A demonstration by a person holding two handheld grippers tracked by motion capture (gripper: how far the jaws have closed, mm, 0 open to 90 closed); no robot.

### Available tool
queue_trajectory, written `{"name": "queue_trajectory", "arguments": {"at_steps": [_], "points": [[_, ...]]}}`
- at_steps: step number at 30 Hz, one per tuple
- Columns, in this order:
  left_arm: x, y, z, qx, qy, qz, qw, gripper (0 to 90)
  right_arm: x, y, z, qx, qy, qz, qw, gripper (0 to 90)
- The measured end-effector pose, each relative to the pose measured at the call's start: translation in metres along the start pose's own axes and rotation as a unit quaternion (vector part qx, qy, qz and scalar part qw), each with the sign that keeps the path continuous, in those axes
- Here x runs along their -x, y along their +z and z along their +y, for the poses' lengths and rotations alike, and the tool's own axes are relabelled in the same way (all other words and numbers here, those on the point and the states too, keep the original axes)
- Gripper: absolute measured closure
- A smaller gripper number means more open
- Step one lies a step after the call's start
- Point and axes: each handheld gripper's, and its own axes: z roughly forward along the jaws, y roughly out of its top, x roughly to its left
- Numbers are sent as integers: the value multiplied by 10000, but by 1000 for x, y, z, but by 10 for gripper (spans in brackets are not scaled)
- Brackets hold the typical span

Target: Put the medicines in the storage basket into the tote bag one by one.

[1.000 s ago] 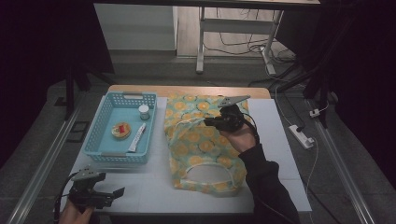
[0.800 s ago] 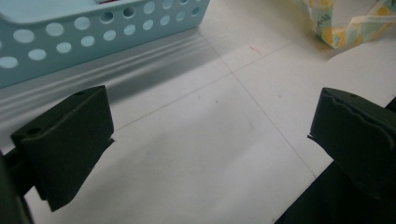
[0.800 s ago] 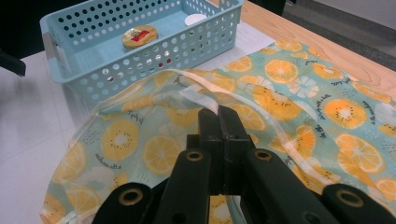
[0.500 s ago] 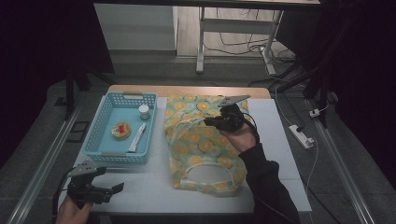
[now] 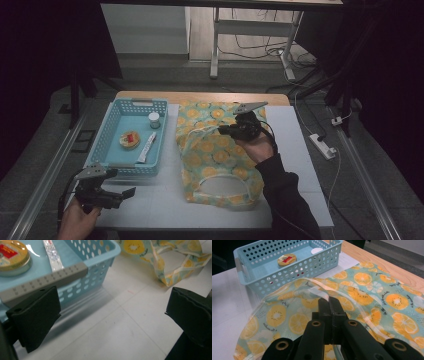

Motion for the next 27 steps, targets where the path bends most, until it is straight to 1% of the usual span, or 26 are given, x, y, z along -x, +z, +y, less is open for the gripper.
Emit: {"name": "queue_trajectory", "arguments": {"at_steps": [7,11,18,21,22,24,27], "points": [[-8,6,14,48,-88,20,9999,0,0,0,0,-1,-2,-3,10000,900],[-12,10,20,47,-96,-19,9999,0,0,0,0,-7,-5,-8,10000,900],[-19,15,31,-16,-91,42,9999,1,0,-1,0,-19,-8,-9,10000,900],[-22,17,37,-45,-190,56,9998,1,0,0,0,-8,-12,-9,10000,900],[-24,18,38,-71,-190,76,9998,1,0,0,0,-8,-12,-9,10000,900],[-27,20,43,-101,-189,190,9996,0,0,0,0,-7,-7,-9,10000,900],[-32,24,48,-108,-229,201,9995,0,0,0,0,-12,0,-11,10000,900]]}}
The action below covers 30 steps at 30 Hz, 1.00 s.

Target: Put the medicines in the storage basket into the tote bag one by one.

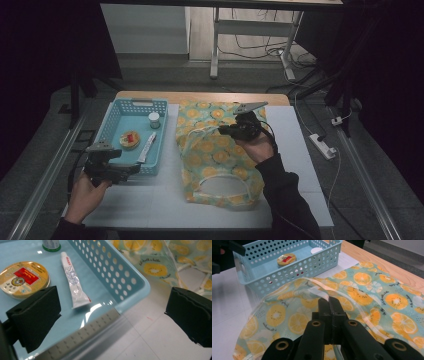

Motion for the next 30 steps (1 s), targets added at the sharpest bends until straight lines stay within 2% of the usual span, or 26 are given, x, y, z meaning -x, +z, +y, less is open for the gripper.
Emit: {"name": "queue_trajectory", "arguments": {"at_steps": [2,6,10,18,26,30], "points": [[-4,3,4,-1,-36,15,10000,0,0,0,0,13,-10,-4,10000,900],[-10,7,12,-58,26,117,9999,0,0,0,0,11,-7,-6,10000,900],[-17,11,18,-126,-11,73,9999,0,0,0,0,11,-6,-9,10000,900],[-31,18,31,-179,-99,136,9997,0,0,0,0,30,-5,-11,10000,900],[-42,29,44,-297,-17,242,9993,0,1,0,-1,36,1,-24,10000,900],[-48,35,50,-296,6,222,9993,0,1,-1,-1,39,3,-26,10000,900]]}}
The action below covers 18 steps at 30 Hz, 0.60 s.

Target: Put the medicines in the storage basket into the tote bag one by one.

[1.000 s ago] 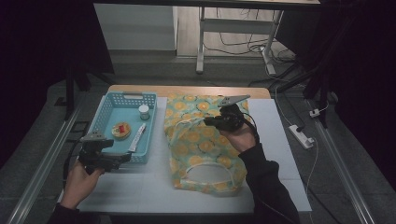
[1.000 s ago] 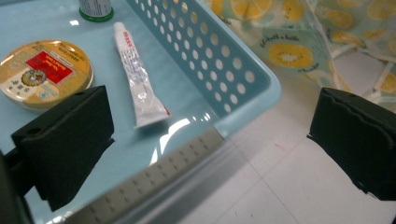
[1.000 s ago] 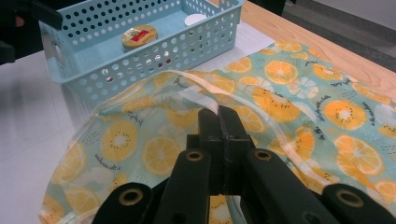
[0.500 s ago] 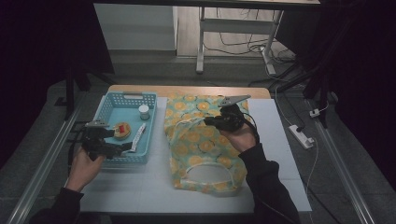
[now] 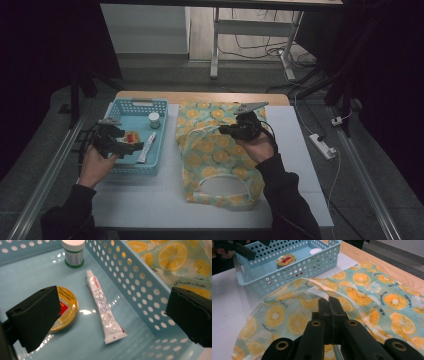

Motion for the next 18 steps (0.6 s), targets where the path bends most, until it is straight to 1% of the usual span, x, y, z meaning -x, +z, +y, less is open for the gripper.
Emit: {"name": "queue_trajectory", "arguments": {"at_steps": [2,4,7,9,10,11,13,16,18], "points": [[-3,3,3,-22,-20,-2,10000,0,0,0,0,2,-7,0,10000,900],[-6,6,5,-19,-34,49,10000,0,0,0,0,6,1,2,10000,900],[-11,10,10,-96,-108,101,9998,1,0,0,0,7,-3,0,10000,900],[-14,11,12,-54,-104,53,9999,1,0,1,0,4,-6,5,10000,900],[-17,12,14,-91,-109,37,9999,0,0,1,0,0,-6,5,10000,900],[-18,13,15,-129,-131,70,9998,0,0,1,0,-4,-8,4,10000,900],[-21,17,17,-175,-97,121,9997,0,0,2,-1,-16,-5,2,10000,900],[-25,23,18,-274,-91,268,9992,0,0,2,-1,-26,-4,-2,10000,900],[-30,29,18,-384,-114,358,9986,0,0,2,-1,-26,-8,1,10000,900]]}}
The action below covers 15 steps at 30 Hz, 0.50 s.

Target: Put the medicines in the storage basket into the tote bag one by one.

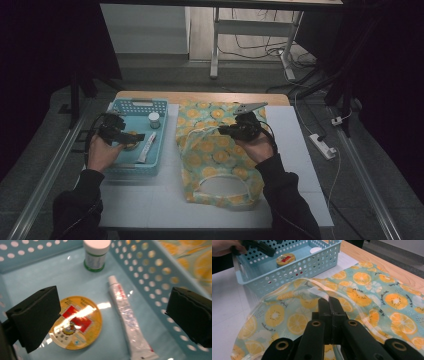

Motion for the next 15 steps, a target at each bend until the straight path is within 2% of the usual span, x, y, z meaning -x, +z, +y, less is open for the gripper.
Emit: {"name": "queue_trajectory", "arguments": {"at_steps": [3,7,10,15], "points": [[-6,8,2,-193,-47,187,9996,0,0,0,0,0,-1,3,10000,900],[-13,18,3,-486,-135,312,9982,0,0,0,0,2,-11,5,10000,900],[-17,25,3,-654,-212,335,9971,0,-1,0,0,-8,-5,8,10000,900],[-22,35,3,-975,-209,349,9944,0,0,0,0,0,-20,9,10000,900]]}}
